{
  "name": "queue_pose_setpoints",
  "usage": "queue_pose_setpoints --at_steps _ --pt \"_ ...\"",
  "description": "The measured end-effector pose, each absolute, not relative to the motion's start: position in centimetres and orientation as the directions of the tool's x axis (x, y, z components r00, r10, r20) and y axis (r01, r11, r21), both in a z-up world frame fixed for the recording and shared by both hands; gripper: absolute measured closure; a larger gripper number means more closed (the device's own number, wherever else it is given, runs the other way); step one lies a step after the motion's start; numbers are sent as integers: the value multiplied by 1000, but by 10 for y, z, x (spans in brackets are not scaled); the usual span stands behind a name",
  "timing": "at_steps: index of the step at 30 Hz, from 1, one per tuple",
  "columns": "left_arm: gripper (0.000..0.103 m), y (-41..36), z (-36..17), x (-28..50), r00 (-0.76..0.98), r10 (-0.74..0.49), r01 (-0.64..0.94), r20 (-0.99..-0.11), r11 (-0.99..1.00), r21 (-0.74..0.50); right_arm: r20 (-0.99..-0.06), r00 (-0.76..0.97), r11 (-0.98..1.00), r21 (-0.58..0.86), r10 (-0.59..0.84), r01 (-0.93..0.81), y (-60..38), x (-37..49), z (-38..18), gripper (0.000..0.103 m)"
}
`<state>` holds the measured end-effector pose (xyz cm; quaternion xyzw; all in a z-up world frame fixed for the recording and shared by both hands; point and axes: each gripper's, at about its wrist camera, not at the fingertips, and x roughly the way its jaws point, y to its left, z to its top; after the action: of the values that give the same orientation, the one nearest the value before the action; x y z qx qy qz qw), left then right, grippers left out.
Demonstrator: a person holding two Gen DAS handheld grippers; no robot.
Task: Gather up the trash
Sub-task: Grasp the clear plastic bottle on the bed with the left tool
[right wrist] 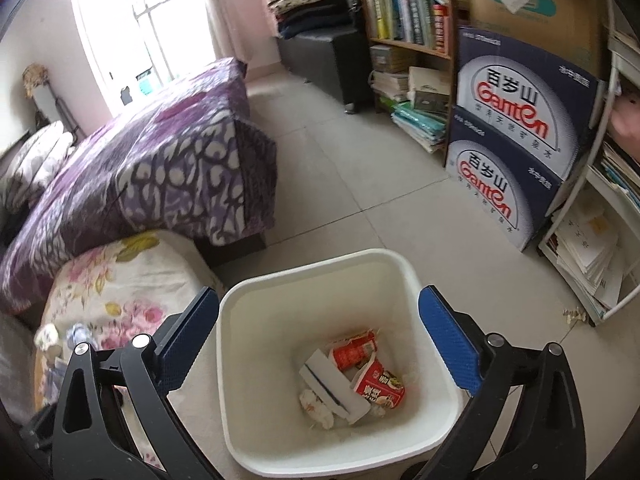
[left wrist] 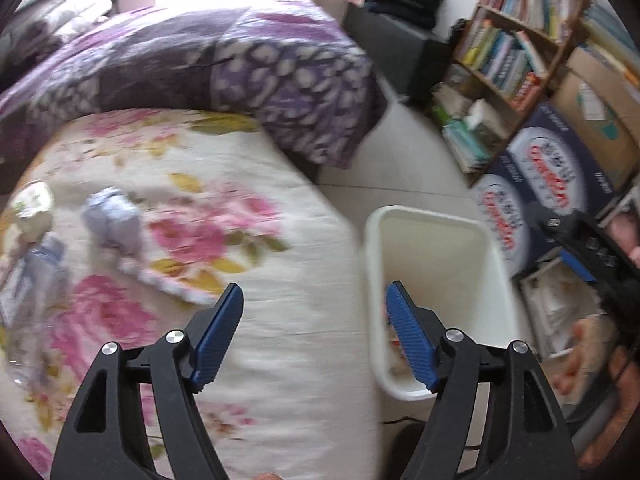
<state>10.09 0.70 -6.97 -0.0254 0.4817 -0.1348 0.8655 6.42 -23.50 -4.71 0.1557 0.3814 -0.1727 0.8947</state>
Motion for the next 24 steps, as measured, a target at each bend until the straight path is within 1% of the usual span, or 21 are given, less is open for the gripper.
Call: queue_pose_setpoints --at_steps 7,12,14,16,17,19,22,24 --pt "26 65 -86 118 468 -27 107 -884 994 26 -763 628 937 90 -152 337 -198 79 -57 7" --pt "26 115 -98 132 409 142 83 -901 978 192 -773 627 979 40 -95 198 -155 94 -66 7" --pt "25 131 -101 136 387 176 76 -905 972 222 -777 627 991 26 -62 130 -135 101 -70 7" --pt "25 151 -108 141 359 237 59 -903 960 275 -783 621 997 20 -31 74 -119 107 -75 7" --pt "25 158 -110 141 352 253 55 -901 956 290 -792 611 1000 19 6 16 -103 112 -80 7" --pt "25 176 -113 142 340 277 48 -899 949 310 -798 602 999 21 45 -46 -86 118 -85 7" --pt "25 198 -119 144 303 289 31 -908 949 313 -814 561 980 51 153 -193 -51 128 -96 7" --pt "25 208 -124 145 281 290 24 -915 951 309 -823 536 963 50 189 -263 -29 132 -104 7"
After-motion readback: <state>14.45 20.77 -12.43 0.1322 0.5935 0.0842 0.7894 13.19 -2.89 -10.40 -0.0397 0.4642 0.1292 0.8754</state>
